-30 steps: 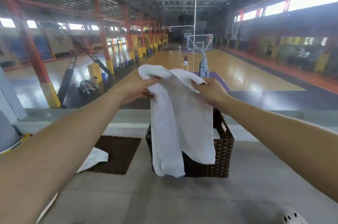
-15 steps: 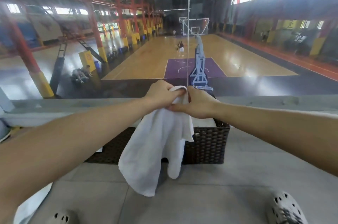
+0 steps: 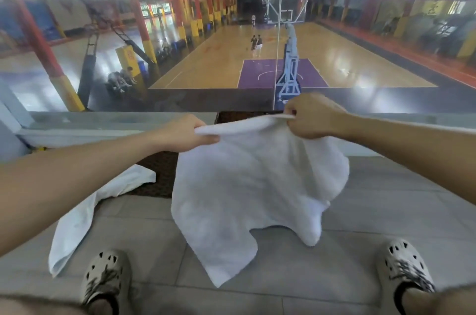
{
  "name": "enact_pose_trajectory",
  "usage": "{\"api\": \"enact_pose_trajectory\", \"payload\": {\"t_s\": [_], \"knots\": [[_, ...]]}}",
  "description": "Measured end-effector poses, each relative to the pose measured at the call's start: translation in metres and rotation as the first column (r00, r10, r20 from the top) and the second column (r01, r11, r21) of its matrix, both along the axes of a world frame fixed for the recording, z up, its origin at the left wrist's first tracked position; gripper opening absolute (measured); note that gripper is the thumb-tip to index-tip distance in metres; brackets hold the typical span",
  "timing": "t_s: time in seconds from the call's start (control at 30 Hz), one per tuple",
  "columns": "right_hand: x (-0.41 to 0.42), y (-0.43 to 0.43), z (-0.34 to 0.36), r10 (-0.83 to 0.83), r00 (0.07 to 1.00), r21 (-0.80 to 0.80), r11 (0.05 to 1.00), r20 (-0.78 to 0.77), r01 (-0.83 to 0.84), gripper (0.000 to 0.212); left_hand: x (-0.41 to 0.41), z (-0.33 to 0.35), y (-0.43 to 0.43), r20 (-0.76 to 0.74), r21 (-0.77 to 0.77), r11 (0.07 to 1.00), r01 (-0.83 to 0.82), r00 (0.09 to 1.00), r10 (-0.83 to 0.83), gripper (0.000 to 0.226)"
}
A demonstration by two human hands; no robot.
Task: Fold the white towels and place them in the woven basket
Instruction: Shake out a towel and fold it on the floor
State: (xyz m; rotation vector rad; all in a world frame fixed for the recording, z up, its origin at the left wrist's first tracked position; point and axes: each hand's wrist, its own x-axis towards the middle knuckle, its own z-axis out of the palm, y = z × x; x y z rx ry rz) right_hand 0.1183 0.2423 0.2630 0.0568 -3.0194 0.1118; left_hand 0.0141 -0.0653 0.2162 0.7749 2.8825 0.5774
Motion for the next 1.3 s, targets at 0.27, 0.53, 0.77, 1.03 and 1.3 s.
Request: {"api": "enact_pose_trajectory", "payload": {"t_s": [0.27, 0.53, 0.77, 1.03, 1.3], "knots": [[0.023, -0.057, -0.094, 0.121, 0.981, -0.248, 0.965, 0.148, -0.082, 0.074, 0.068, -0.011, 0.073, -0.191, 0.180, 0.951, 0.252, 0.957, -0.218, 0.060], [0.024, -0.043, -0.052, -0.062, 0.949, -0.468, 0.858, 0.310, 0.210, 0.034, 0.027, -0.034, 0.022, -0.373, -0.047, 0.999, -0.008, 0.928, -0.010, 0.060], [0.034, -0.058, -0.040, 0.285, 0.954, -0.383, 0.874, -0.092, -0.298, 0.068, 0.010, -0.042, 0.013, -0.254, 0.138, 0.973, -0.184, 0.943, 0.214, 0.060], [0.029, -0.057, -0.052, 0.761, 0.645, 0.539, 0.517, 0.066, -0.665, 0.007, 0.016, -0.038, 0.027, -0.126, 0.426, 0.903, -0.057, 0.984, 0.122, 0.054], [0.017, -0.067, -0.066, 0.890, 0.454, 0.557, 0.399, -0.042, -0.729, 0.025, 0.018, -0.037, 0.025, -0.174, 0.323, 0.945, 0.046, 0.985, 0.011, 0.038]]}}
